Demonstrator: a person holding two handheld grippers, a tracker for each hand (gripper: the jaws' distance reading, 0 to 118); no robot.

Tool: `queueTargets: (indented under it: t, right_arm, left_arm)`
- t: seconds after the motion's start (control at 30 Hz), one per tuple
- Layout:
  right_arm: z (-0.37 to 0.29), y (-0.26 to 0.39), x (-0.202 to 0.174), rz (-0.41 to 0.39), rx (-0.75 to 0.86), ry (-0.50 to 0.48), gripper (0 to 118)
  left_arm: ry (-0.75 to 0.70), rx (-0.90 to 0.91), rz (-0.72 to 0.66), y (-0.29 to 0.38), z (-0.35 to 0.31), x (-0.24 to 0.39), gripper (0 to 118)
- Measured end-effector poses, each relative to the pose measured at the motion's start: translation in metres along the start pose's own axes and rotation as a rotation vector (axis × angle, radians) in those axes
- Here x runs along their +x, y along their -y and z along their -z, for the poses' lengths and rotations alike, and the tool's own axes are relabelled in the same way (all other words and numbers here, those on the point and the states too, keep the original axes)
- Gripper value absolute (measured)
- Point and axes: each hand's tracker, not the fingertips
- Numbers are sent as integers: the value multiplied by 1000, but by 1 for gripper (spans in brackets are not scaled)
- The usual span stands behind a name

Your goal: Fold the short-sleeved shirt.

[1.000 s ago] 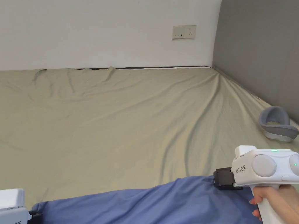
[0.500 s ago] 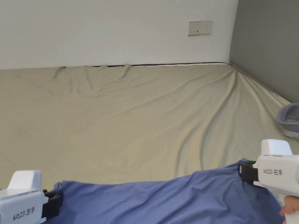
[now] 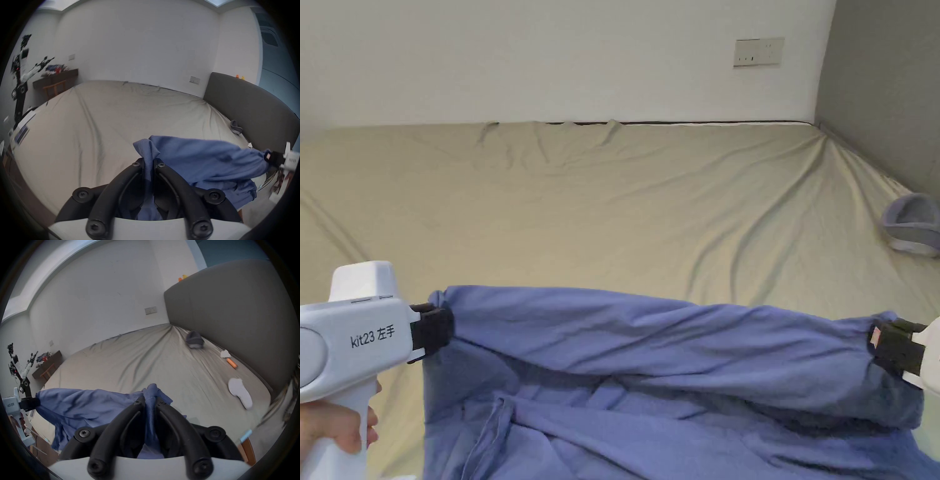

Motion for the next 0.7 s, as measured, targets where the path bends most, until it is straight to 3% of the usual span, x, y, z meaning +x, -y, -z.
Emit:
queueTargets:
  t: [0.17,0.33,0.37,0.4,0.43,0.47,0.5,0.53,0.57,0.7]
  right_arm:
    - [-8,59,4,-6,-137,86,8]
    - [0,87,16,10,-184,103,9]
    - [2,88,16,13,-186,100,13]
    - [4,88,15,9,-191,101,27]
    - [6,86,12,-12,-202,119,58]
    - [5,87,14,-39,-215,156,82]
    - [3,85,13,-80,-217,202,97]
    - [-2,83,12,-118,-198,209,101]
    - [-9,80,10,-138,-162,213,100]
    - [-31,56,-8,-160,-44,188,100]
  left_arm:
    - [-19,-157,-93,56,-6,-2,8]
    - [-70,-284,-53,100,6,-16,8]
    - [-71,-282,-70,104,8,-19,8]
    - [-67,-279,-99,108,9,-22,12]
    - [-62,-274,-119,111,7,-23,28]
    - [-63,-276,-116,111,6,-23,53]
    - [-67,-283,-109,110,5,-23,82]
    - [-69,-295,-97,108,4,-24,112]
    - [-55,-302,-90,107,-2,-21,118]
    - [26,-202,-138,88,-21,-21,117]
